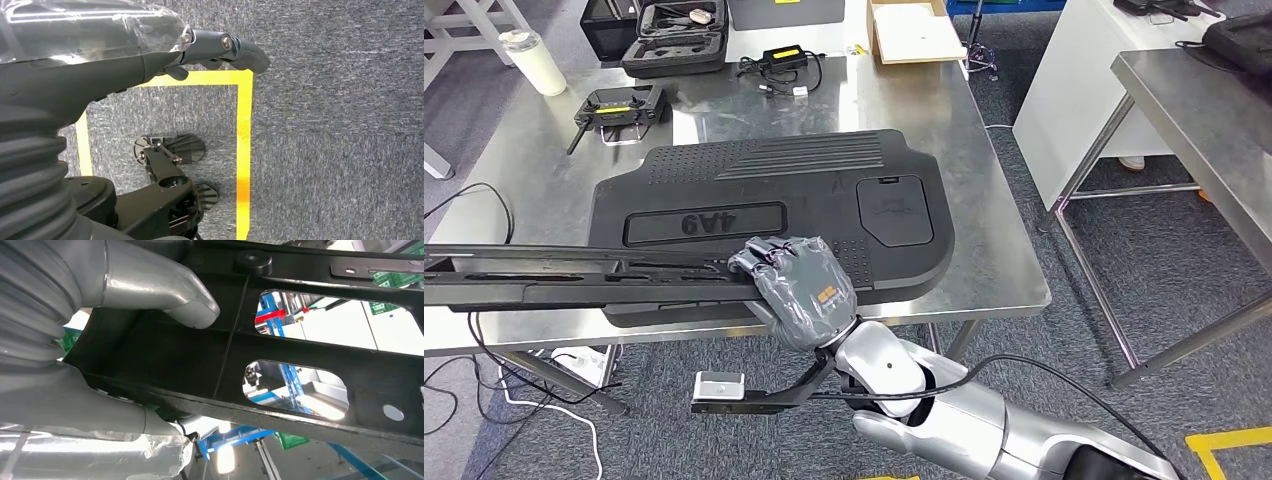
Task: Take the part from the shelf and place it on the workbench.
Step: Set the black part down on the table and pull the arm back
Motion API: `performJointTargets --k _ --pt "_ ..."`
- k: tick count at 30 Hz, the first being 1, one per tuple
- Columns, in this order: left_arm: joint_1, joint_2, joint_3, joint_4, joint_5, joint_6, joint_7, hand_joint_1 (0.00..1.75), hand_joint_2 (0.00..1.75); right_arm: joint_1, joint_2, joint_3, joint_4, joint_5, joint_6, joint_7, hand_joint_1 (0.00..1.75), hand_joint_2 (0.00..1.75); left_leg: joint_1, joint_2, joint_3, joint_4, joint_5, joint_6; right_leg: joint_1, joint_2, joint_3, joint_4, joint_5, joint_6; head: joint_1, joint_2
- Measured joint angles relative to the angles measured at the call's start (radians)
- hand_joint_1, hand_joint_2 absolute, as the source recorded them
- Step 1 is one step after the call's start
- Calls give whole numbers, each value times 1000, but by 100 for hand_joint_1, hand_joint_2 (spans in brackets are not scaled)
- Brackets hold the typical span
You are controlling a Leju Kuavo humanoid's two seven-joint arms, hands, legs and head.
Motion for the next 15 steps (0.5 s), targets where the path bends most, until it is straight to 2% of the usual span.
performJointTargets --k 15 --pt "3 0 0 0 -4 -21 -14 0 175 0 0 0 0 -2 0 -4 175 175 0 0 0 0 0 0 0 0 0 -1 0 0 0 0"
